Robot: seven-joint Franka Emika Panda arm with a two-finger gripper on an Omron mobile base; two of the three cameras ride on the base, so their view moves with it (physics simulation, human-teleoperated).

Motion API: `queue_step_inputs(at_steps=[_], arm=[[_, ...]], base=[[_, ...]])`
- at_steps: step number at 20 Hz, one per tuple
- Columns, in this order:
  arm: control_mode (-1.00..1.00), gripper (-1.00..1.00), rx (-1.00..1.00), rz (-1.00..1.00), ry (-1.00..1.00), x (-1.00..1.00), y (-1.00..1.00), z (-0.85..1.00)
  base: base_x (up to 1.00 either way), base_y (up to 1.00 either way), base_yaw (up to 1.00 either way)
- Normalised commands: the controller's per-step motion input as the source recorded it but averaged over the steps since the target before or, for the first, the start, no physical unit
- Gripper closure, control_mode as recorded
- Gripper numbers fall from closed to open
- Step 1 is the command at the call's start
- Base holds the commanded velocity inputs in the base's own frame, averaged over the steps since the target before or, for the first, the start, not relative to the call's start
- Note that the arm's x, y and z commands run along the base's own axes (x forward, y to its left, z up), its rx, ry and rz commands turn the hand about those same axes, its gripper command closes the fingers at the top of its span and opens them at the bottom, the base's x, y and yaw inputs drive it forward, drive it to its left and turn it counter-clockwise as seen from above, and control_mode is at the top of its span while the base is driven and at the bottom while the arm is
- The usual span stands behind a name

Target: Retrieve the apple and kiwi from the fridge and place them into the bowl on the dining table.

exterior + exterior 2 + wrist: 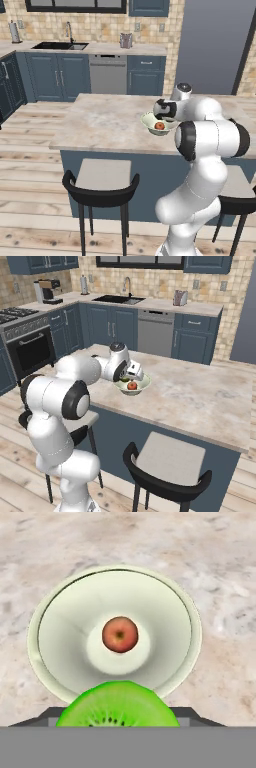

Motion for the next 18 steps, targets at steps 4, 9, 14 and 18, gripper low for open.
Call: queue_step_inputs(at_steps=[4, 9, 14, 18], arm=[[-1.00, 1.00, 0.00, 0.01, 0.03, 0.53, 0.00, -0.31], [-1.00, 1.00, 0.00, 0.00, 0.01, 0.59, 0.00, -0.21], [-1.00, 1.00, 0.01, 0.00, 0.00, 0.57, 0.00, -0.15], [-1.00, 1.00, 0.01, 0.00, 0.00, 0.51, -0.03, -0.19]], base=[[0.00, 0.00, 0.00], [0.00, 0.00, 0.00], [0.00, 0.00, 0.00], [0.00, 0.00, 0.00]])
